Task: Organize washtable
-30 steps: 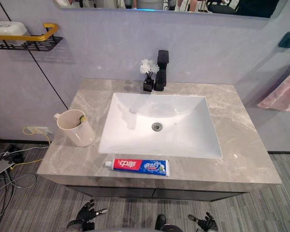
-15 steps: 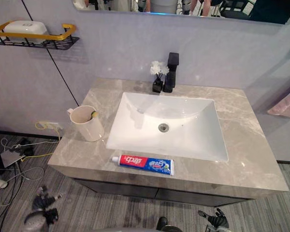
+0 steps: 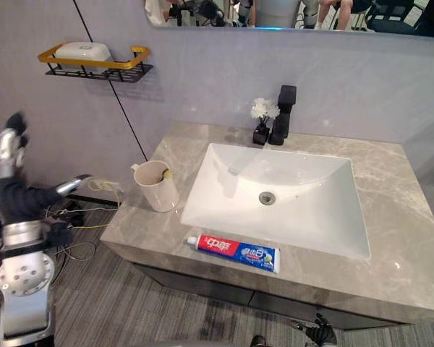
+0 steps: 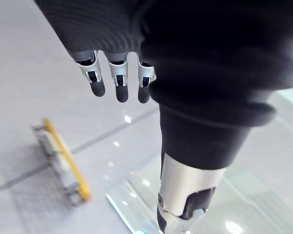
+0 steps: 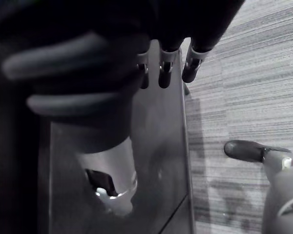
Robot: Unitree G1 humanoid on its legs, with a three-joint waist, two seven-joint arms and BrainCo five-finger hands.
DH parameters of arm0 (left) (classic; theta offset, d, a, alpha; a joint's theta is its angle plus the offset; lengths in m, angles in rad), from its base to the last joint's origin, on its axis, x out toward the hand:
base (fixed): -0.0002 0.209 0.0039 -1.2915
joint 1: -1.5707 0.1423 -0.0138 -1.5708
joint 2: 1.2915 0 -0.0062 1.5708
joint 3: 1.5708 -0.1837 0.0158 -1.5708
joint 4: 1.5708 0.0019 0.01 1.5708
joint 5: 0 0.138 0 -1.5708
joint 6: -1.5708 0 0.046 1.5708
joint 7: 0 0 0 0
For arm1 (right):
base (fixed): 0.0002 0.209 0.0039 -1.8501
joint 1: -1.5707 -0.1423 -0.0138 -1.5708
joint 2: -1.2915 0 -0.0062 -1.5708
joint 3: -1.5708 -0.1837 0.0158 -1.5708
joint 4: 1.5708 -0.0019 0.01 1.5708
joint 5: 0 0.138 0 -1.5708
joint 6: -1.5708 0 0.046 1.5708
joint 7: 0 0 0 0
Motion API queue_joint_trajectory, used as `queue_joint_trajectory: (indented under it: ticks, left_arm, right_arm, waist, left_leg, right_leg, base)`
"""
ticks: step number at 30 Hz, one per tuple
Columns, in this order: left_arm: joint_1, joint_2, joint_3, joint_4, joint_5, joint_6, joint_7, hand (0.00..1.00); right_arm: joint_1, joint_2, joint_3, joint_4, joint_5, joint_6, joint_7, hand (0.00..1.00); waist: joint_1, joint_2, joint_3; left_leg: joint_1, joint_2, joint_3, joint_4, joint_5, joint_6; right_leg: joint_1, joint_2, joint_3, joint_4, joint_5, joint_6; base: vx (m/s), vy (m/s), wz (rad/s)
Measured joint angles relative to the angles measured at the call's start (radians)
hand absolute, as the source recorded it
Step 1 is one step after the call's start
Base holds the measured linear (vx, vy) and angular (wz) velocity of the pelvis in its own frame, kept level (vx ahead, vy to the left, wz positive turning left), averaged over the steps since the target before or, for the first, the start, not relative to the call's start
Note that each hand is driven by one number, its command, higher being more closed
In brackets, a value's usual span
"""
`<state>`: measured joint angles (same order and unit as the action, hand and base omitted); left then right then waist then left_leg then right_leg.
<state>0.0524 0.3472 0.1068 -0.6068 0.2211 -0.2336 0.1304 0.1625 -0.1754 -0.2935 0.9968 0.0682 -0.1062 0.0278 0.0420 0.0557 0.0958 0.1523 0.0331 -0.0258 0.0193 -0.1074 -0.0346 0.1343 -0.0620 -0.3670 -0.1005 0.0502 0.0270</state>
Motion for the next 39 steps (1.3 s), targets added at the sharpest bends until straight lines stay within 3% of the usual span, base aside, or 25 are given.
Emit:
queue_joint_trajectory:
  ticks: [4, 8, 16, 25, 30, 39]
  left_arm:
    - [-0.078, 0.048, -0.189, -0.044, 0.026, -0.038, -0.068, 0.00]
    - [-0.122, 0.059, -0.290, -0.037, 0.028, -0.040, -0.113, 0.00]
    - [-0.186, 0.058, -0.474, 0.046, 0.088, -0.037, -0.199, 0.00]
    - [-0.186, 0.021, -0.572, 0.212, 0.218, -0.016, -0.239, 0.00]
    - [-0.140, 0.018, -0.576, 0.304, 0.304, -0.010, -0.239, 0.00]
    - [-0.088, -0.013, -0.577, 0.425, 0.420, -0.001, -0.236, 0.00]
  right_arm:
    - [0.006, -0.004, 0.042, 0.001, 0.000, 0.000, 0.001, 0.00]
    - [0.008, -0.006, 0.078, 0.001, 0.000, 0.000, 0.006, 0.00]
    - [0.005, -0.008, 0.115, 0.001, 0.000, 0.000, 0.017, 0.00]
    - [-0.003, -0.002, 0.146, -0.002, 0.000, 0.000, 0.017, 0.00]
    - [-0.016, -0.001, 0.146, -0.003, 0.000, 0.000, 0.016, 0.00]
    - [-0.023, 0.001, 0.146, -0.034, 0.000, 0.000, 0.016, 0.00]
  waist:
    - [-0.008, 0.000, -0.001]
    - [-0.027, -0.008, 0.001]
    - [-0.030, -0.018, -0.009]
    - [-0.030, -0.037, -0.009]
    - [-0.054, -0.035, -0.009]
    - [-0.066, -0.035, -0.005]
  left_leg:
    - [0.000, 0.003, 0.004, 0.001, 0.000, 0.001]
    - [0.000, 0.008, 0.006, 0.000, 0.000, 0.001]
    - [-0.005, 0.019, 0.032, 0.000, 0.001, -0.002]
    - [0.001, 0.019, 0.033, -0.005, 0.001, -0.001]
    - [0.003, 0.019, 0.027, -0.009, 0.002, -0.001]
    - [0.023, 0.018, 0.026, -0.022, 0.002, -0.002]
  right_leg:
    - [0.000, 0.004, 0.009, 0.000, 0.007, -0.002]
    - [-0.002, 0.009, 0.012, 0.000, 0.015, -0.009]
    - [-0.018, 0.021, 0.036, 0.000, 0.021, -0.017]
    - [-0.017, 0.021, 0.036, -0.002, 0.021, -0.016]
    - [-0.016, 0.021, 0.028, -0.004, 0.021, -0.016]
    - [-0.001, 0.019, 0.017, -0.005, 0.019, -0.012]
  base:
    - [-0.08, 0.009, -0.06]
    - [-0.04, 0.010, -0.03]
    - [0.00, 0.013, -0.09]
    - [0.01, 0.031, 0.00]
    - [0.01, 0.034, 0.02]
    - [0.01, 0.036, 0.01]
